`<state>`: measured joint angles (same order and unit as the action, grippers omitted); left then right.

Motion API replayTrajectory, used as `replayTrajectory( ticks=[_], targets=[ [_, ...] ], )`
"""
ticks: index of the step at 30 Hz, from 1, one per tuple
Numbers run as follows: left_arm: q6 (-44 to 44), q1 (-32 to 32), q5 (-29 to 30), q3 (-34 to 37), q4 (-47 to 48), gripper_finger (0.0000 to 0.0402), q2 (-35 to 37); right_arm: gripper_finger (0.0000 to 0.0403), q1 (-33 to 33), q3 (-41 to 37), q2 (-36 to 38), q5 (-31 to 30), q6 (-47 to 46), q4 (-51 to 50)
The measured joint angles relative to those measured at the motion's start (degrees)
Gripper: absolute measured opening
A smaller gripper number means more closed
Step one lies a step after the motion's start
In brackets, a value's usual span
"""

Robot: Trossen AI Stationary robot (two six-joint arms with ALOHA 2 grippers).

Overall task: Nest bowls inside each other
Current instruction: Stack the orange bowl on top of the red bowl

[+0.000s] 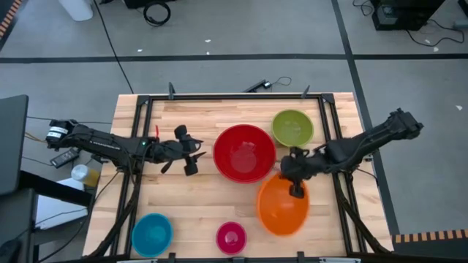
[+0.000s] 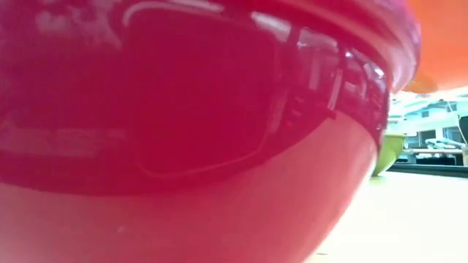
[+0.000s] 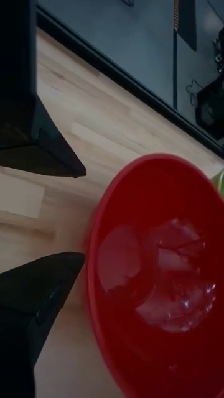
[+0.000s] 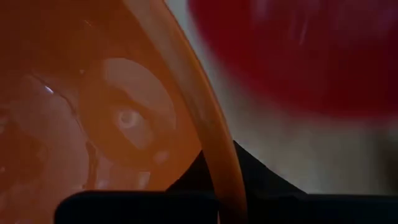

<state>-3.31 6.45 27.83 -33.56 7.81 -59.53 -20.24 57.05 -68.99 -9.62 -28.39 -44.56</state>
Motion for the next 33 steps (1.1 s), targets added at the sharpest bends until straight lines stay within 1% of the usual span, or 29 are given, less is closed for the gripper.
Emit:
replayTrajectory(
  ticks=[4, 6, 9, 11, 13, 14, 19, 22, 25, 27, 30, 33],
  targets=[
    [-0.09, -0.73, 0.0, 0.0, -1.56, 0.0213, 0.0, 0.0018, 5.2, 0.92, 1.75, -11.07, 8.54, 13.92],
    [-0.03, -0.94, 0.0, 0.0, -2.5, 0.0213, 0.0, 0.0021, 9.05, 0.92, 0.57, -14.59, 11.01, 21.03],
    [0.09, -0.94, 0.0, 0.0, -3.1, 0.0213, 0.0, 0.0022, 15.08, 0.92, -2.58, -16.35, 11.87, 29.76],
    [0.86, -0.94, 0.0, 0.0, -3.12, 0.0213, 0.0, 0.002, 18.77, 0.92, -5.19, -16.26, 11.85, 31.8],
    [1.46, -0.94, 0.0, 0.0, -2.74, 0.0213, 0.01, 0.0019, 21.96, 0.92, -7.94, -15.32, 11.07, 30.66],
    [1.49, -0.94, 0.0, 0.0, -2.4, 0.0213, 0.0, 0.002, 23.53, 0.9, -9.37, -13.92, 10.3, 29.33],
    [1.57, -1.21, -0.01, 0.0, -1.5, 0.0213, 0.0, 0.0024, 28.6, 0.88, -16.04, -3.72, 6.82, 25.77],
    [1.52, -1.46, 0.0, 0.0, -1.56, 0.0213, 0.0, 0.0026, 30.12, 0.87, -19.15, 0.09, 4.66, 22.57],
    [1.15, -1.48, 0.0, 0.0, -1.57, 0.0213, 0.0, 0.0037, 31.27, 1.07, -20.16, 0.54, 4.12, 19.09],
    [1.09, -1.48, -0.02, 0.0, -1.57, 0.0213, -0.06, 0.0053, 31.75, 1.85, -19.96, 0.32, 4.74, 16.52],
    [1.06, -1.47, -0.01, 0.0, -1.57, 0.0213, -0.09, 0.0087, 32.07, 3.08, -18.17, -1.58, 6.19, 12.84],
    [0.96, -1.46, -0.02, 0.0, -1.57, 0.0213, -0.09, 0.0129, 31.99, 3.73, -15.29, -2.99, 6.53, 11.62]
  ],
)
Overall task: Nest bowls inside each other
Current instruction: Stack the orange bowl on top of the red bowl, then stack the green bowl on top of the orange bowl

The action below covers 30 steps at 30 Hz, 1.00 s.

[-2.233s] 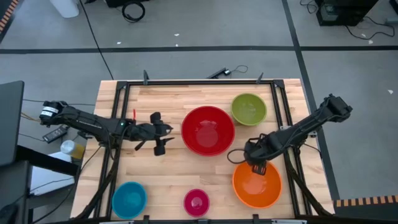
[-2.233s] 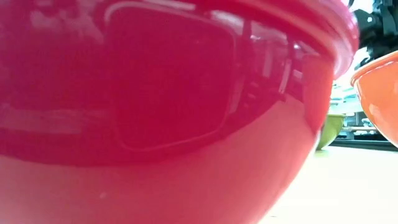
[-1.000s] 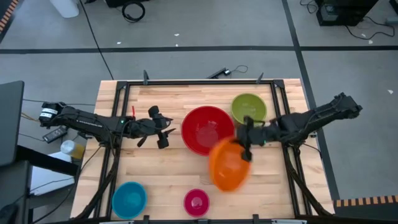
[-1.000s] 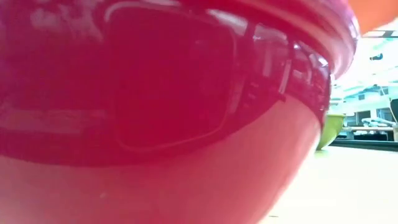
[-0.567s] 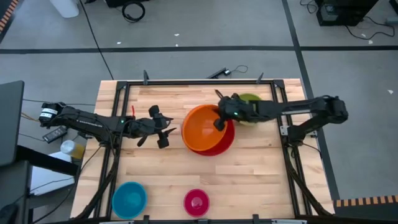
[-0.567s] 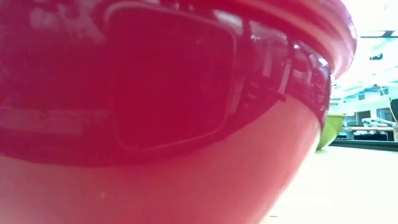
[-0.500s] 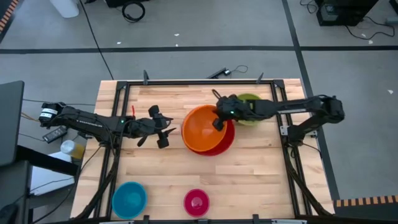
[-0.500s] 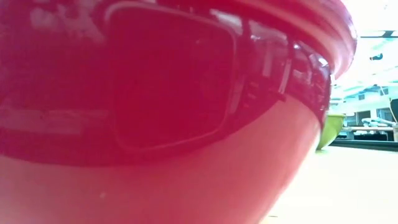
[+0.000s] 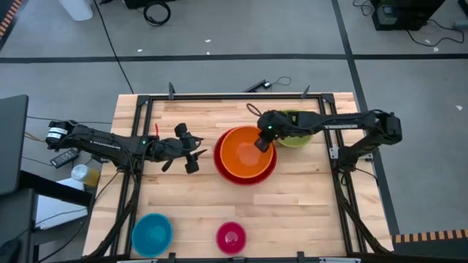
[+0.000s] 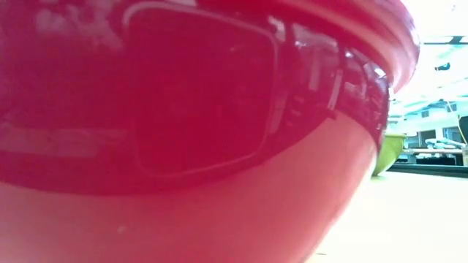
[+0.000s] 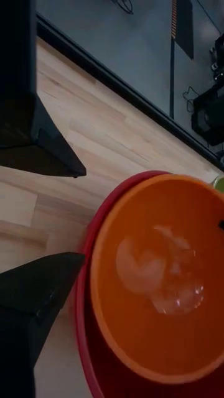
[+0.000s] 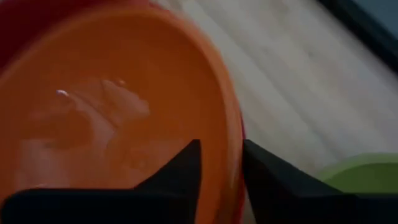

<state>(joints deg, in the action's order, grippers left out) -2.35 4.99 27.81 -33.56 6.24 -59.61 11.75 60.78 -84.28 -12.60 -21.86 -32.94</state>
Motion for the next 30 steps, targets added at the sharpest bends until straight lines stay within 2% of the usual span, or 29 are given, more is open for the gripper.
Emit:
replayTrajectory(
  ticks=[3, 4, 8, 10, 15, 19, 27, 30],
  targets=[
    [-0.02, 0.0, 0.0, 0.0, 0.0, 0.0213, 0.0, 0.017, -0.02, 0.05, 3.89, -0.09, 1.29, -0.37],
    [-0.02, 0.0, 0.0, 0.0, 0.01, 0.0213, 0.0, 0.0183, -0.02, 0.05, 5.29, -1.98, 1.24, -1.17],
    [-0.67, 0.11, 0.0, 0.0, 0.44, 0.0213, 0.0, 0.0213, 2.43, 0.09, 10.81, -17.54, -1.17, -9.82],
    [-1.71, 0.11, -0.01, 0.0, 1.37, 0.0213, 0.0, 0.0214, 6.99, -0.43, 12.4, -19.41, -3.09, -14.98],
    [-2.83, 0.11, 0.0, 0.0, 2.53, 0.0213, 0.0, 0.0209, 19.52, -4.08, 13.47, -13.36, -3.26, -19.82],
    [-2.83, 0.11, -0.01, 0.0, 2.57, 0.0213, 0.0, 0.0209, 26.26, -6.77, 12.67, -12.2, -0.42, -19.86],
    [-1.07, 0.11, -0.01, 0.0, 3.93, 0.0213, 0.0, 0.0209, 34.1, -13.04, 11.28, -4.94, 6.65, -17.95],
    [-1.08, 0.11, -0.01, 0.0, 4.28, 0.0213, 0.0, 0.0208, 35.74, -15.85, 11.26, 1.72, 9.4, -14.53]
  ],
)
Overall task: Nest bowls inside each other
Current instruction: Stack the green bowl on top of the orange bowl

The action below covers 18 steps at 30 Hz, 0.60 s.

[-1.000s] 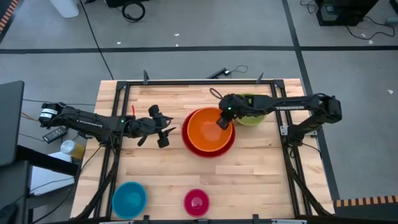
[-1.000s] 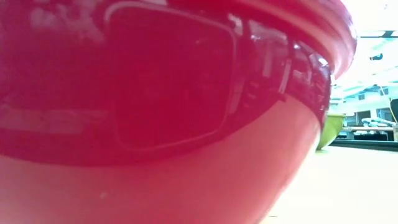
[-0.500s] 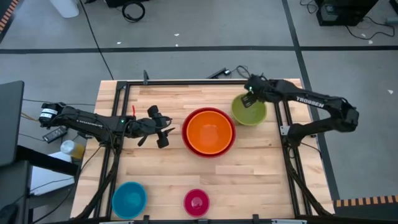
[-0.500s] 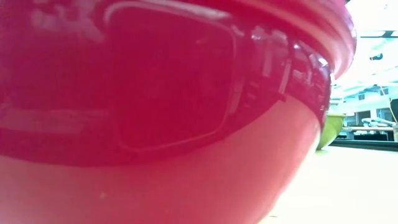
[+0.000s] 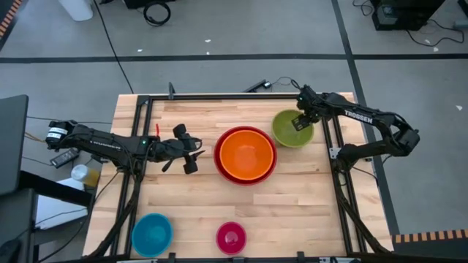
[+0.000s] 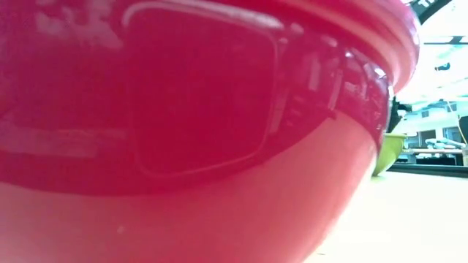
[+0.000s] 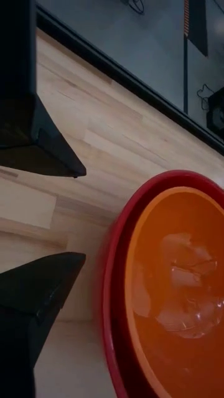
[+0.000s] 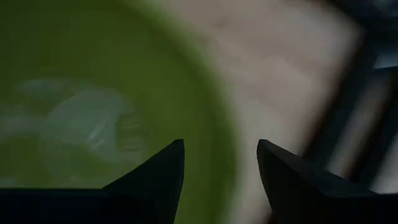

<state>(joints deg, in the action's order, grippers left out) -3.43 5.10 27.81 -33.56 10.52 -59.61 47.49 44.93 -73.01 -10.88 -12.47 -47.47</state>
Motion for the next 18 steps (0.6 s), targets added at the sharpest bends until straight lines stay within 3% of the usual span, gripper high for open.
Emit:
replayTrajectory(
  ticks=[5, 11, 16, 18],
  targets=[
    [-0.3, 0.0, 0.01, 0.0, 0.23, 0.0213, 0.0, 0.0181, 0.74, -4.37, -0.02, 4.12, 2.16, 3.76],
    [-0.47, -0.04, 0.01, 0.0, 0.2, 0.0213, 0.0, 0.003, 0.24, -3.06, 1.35, 6.55, 1.5, 1.51],
    [-0.41, -0.04, 0.01, 0.0, 0.44, 0.0213, 0.0, 0.0023, -2.32, 2.88, 8.24, 4.5, 0.03, -2.4],
    [-0.4, -0.04, 0.01, 0.0, 0.62, 0.0213, -0.01, 0.0017, -4.09, 6.84, 11.93, 2.55, -2.06, 1.31]
  ],
)
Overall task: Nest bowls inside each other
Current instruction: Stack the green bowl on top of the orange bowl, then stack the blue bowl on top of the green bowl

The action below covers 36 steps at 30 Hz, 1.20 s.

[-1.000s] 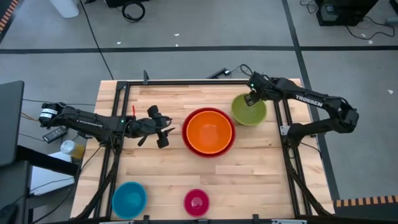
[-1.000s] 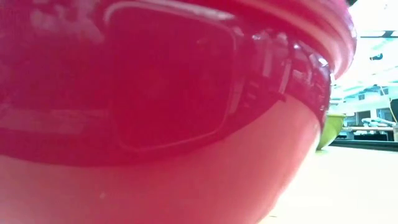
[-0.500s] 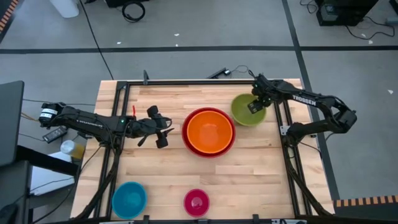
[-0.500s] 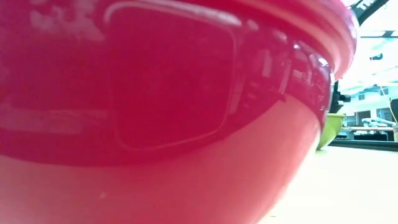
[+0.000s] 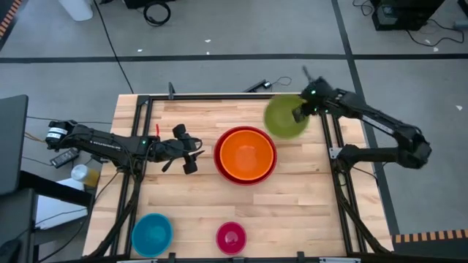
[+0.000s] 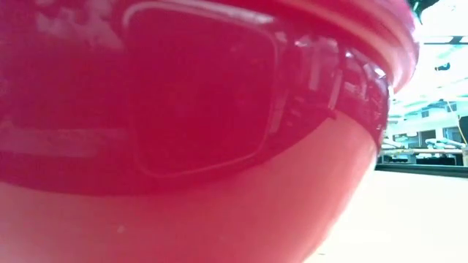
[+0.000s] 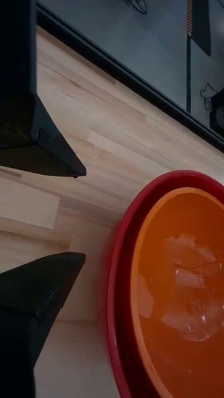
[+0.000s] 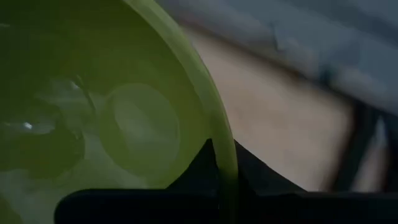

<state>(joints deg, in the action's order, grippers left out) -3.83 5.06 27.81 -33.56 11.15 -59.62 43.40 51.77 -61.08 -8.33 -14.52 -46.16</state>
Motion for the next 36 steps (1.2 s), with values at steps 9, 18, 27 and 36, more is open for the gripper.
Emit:
replayTrajectory(
  ticks=[9, 18, 27, 36],
  targets=[
    [-1.04, 0.0, 0.0, 0.0, 0.03, 0.0213, 0.0, 0.0017, -14.26, 2.76, 3.98, 8.91, -4.01, 13.03],
    [-5.13, 0.07, -0.49, 0.0, 3.86, 0.0213, 0.01, 0.0025, -33.12, -3.11, -11.23, 5.83, -10.82, 25.53],
    [-6.0, 0.91, -6.63, -6.72, 16.02, 0.0213, 0.01, 0.0105, -34.47, -3.01, -20.41, 3.64, -8.69, 32.61],
    [-11.2, 6.32, -22.11, -19.28, 39.19, 0.0213, 0.09, 0.0176, -36.13, -2.91, -12.77, -8.86, -6.01, 34.79]
  ],
)
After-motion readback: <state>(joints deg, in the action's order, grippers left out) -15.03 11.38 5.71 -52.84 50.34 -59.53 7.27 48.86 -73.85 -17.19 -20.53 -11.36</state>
